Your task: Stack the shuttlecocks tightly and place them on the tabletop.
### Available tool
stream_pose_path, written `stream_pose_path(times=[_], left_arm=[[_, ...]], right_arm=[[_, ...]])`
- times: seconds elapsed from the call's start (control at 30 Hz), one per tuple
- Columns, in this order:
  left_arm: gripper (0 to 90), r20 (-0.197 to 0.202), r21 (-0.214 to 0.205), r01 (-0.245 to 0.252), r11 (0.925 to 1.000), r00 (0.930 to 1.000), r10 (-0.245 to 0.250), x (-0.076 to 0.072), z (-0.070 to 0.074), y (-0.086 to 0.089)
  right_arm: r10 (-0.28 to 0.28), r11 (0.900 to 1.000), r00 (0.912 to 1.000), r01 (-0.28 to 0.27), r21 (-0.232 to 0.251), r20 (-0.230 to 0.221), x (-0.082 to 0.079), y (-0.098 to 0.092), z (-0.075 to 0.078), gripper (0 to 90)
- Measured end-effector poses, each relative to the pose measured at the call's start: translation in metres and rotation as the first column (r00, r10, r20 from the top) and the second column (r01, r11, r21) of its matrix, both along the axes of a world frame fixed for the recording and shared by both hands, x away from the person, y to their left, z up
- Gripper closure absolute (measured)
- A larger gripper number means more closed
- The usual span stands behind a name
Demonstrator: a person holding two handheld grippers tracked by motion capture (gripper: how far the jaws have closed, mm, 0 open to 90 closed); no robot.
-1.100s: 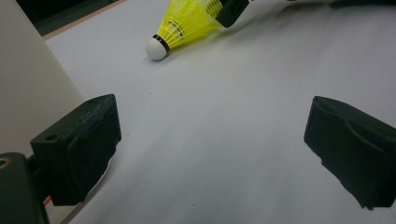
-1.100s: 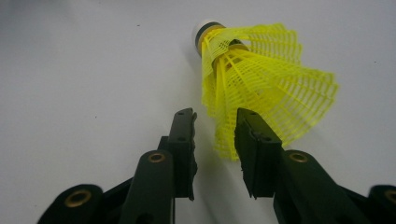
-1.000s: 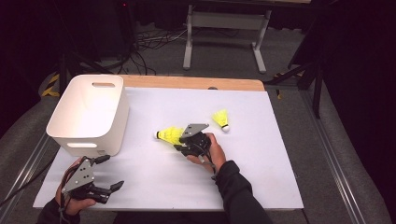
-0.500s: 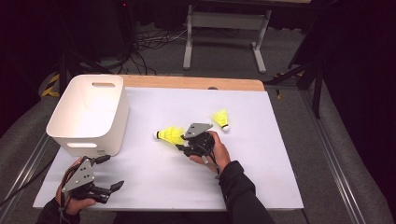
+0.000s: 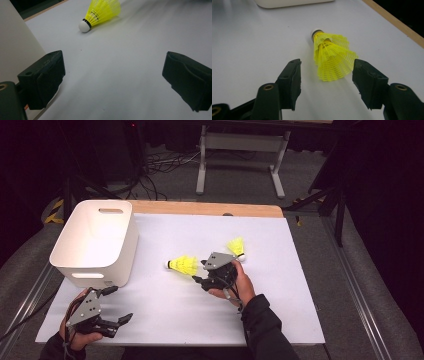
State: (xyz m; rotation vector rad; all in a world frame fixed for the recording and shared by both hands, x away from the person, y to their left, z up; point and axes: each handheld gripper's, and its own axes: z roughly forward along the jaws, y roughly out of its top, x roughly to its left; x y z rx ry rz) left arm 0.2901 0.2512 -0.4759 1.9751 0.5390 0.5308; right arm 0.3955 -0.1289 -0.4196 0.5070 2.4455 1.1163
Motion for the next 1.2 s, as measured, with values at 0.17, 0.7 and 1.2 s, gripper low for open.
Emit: stream_pose_path(times=[0.17,0.7,1.2], left_arm=[[5.2,0.005,-0.004,-0.007,1.0,1.0,0.007,0.0,0.001,0.001],[5.3,0.002,-0.013,-0.005,0.9999,1.0,0.005,0.0,0.0,0.001],[5.5,-0.004,0.002,-0.005,1.0,1.0,0.005,0.002,-0.001,-0.004]], right_arm=[[-0.022,0.9997,0.9995,0.022,0.008,0.021,-0.004,-0.01,0.008,34.2],[-0.028,0.9996,0.9974,0.029,-0.005,0.066,-0.022,-0.036,0.026,29.3],[-0.186,0.982,0.9808,0.183,0.046,0.059,-0.012,-0.077,0.034,25.0]])
